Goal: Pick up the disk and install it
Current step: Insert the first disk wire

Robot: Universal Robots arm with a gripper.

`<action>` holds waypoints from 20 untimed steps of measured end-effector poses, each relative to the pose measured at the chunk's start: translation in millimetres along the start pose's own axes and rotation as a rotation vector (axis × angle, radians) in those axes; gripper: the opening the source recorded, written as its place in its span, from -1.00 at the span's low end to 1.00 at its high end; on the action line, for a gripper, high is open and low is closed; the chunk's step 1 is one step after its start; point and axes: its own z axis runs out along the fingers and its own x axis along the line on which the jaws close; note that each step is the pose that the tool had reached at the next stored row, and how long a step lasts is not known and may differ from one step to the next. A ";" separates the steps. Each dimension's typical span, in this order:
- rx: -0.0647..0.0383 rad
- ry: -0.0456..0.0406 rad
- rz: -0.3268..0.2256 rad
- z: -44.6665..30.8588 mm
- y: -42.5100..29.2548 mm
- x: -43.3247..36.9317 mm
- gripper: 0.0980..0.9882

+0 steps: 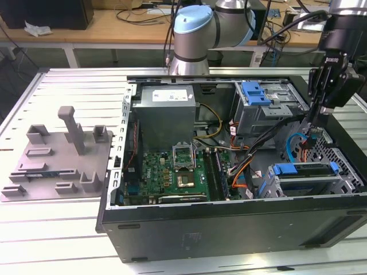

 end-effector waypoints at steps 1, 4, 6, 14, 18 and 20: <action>-0.002 0.0013 -0.001 0.4 0.0 -0.2 -0.52; -0.005 0.0026 -0.002 1.8 -0.3 -0.1 -0.52; -0.008 0.0029 -0.004 3.5 -0.6 0.3 -0.52; -0.011 0.0046 -0.006 9.8 -5.4 4.9 -0.52; -0.011 0.0095 -0.005 12.2 -5.5 3.4 -0.52; -0.010 0.0114 -0.005 12.2 -5.3 2.4 -0.52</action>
